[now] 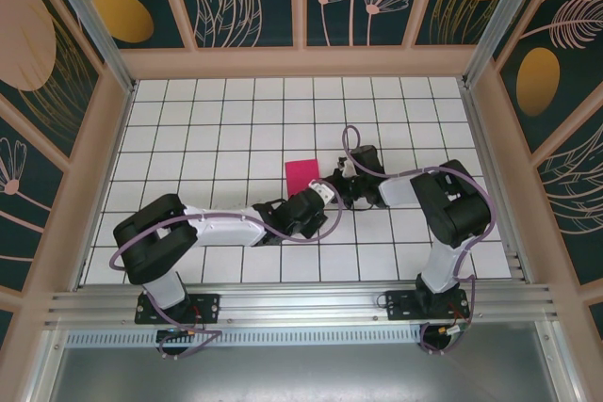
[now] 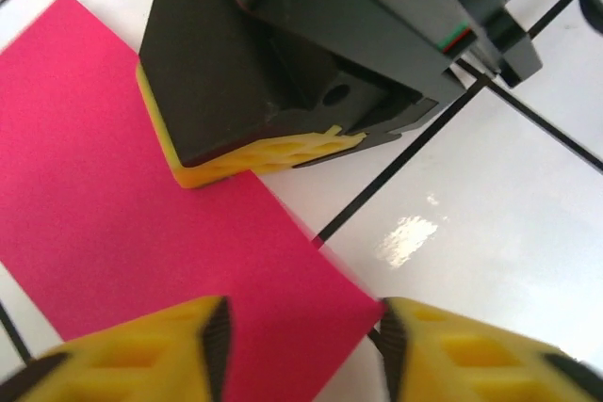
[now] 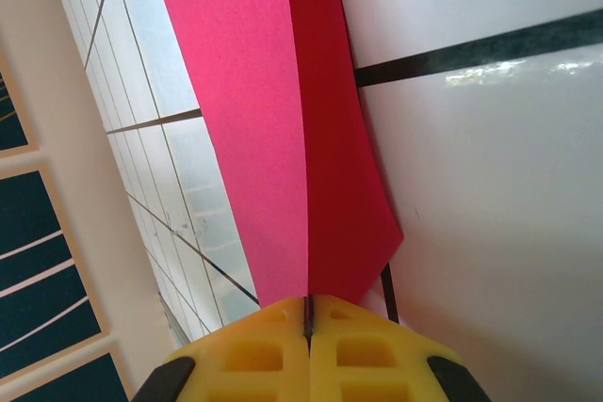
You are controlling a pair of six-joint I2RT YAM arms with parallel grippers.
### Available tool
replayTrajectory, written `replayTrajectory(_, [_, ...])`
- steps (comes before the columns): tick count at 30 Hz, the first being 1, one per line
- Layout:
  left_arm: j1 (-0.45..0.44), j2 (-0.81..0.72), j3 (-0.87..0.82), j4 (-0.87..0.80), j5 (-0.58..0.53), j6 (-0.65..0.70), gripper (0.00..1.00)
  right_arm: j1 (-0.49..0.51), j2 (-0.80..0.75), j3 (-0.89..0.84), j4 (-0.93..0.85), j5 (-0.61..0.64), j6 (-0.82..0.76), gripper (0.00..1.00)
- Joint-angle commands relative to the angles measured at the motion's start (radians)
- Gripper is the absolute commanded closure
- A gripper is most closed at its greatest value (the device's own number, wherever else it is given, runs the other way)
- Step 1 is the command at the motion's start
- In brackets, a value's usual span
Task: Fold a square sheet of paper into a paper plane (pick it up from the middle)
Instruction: Third fold the triangle at the center of the table.
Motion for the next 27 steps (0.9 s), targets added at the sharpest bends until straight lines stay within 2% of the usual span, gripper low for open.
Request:
replayTrajectory(1, [-0.002, 0.008, 0.016, 0.000, -0.057, 0.009, 0.71, 0.007, -0.010, 0.025, -0.014, 0.009, -0.017, 0.99])
replayTrajectory(5, [-0.002, -0.008, 0.007, 0.019, -0.064, 0.005, 0.91, 0.007, -0.009, 0.028, -0.028, 0.015, -0.030, 0.98])
replayTrajectory(8, [-0.002, -0.018, 0.001, 0.026, -0.068, 0.004, 1.00, 0.006, -0.014, 0.037, -0.049, 0.021, -0.047, 0.95])
replayTrajectory(13, [-0.001, -0.029, -0.012, 0.032, -0.076, -0.002, 1.00, 0.005, -0.040, 0.044, -0.088, 0.035, -0.087, 0.88])
replayTrajectory(18, [0.000, -0.058, -0.032, 0.054, -0.041, -0.012, 1.00, -0.008, -0.102, 0.063, -0.218, 0.117, -0.163, 0.75])
replayTrajectory(22, [0.001, -0.085, -0.057, 0.078, -0.018, -0.007, 1.00, -0.037, -0.153, 0.070, -0.281, 0.188, -0.198, 0.72])
replayTrajectory(27, [0.019, -0.127, -0.096, 0.101, 0.012, -0.005, 1.00, -0.047, -0.162, 0.118, -0.288, 0.189, -0.227, 0.73])
